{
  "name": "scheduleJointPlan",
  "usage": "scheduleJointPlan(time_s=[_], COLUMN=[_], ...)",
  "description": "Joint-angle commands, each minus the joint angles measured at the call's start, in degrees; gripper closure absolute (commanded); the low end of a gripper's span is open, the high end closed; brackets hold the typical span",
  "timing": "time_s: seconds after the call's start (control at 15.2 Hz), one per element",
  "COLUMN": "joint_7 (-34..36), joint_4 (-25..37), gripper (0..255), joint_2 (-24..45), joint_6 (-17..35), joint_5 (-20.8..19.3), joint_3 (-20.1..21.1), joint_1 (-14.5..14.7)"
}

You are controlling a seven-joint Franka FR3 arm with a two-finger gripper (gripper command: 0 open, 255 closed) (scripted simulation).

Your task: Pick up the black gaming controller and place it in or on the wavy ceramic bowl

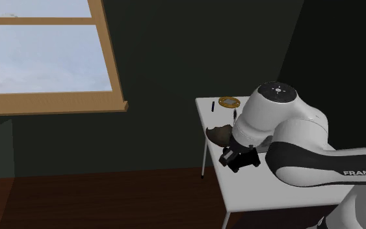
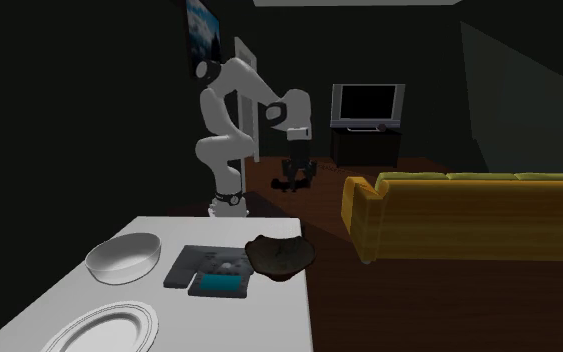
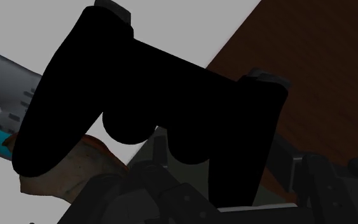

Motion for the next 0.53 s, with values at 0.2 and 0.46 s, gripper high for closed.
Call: scheduleJointPlan(time_s=[0.2, 0.46], joint_7=[-4.29, -7.66], joint_4=[3.26, 7.52], gripper=[255, 255], joint_2=[5.87, 12.67], joint_6=[3.33, 6.35], joint_5=[-3.55, -7.15], joint_3=[-2.85, -4.97], joint_1=[-5.53, -10.67])
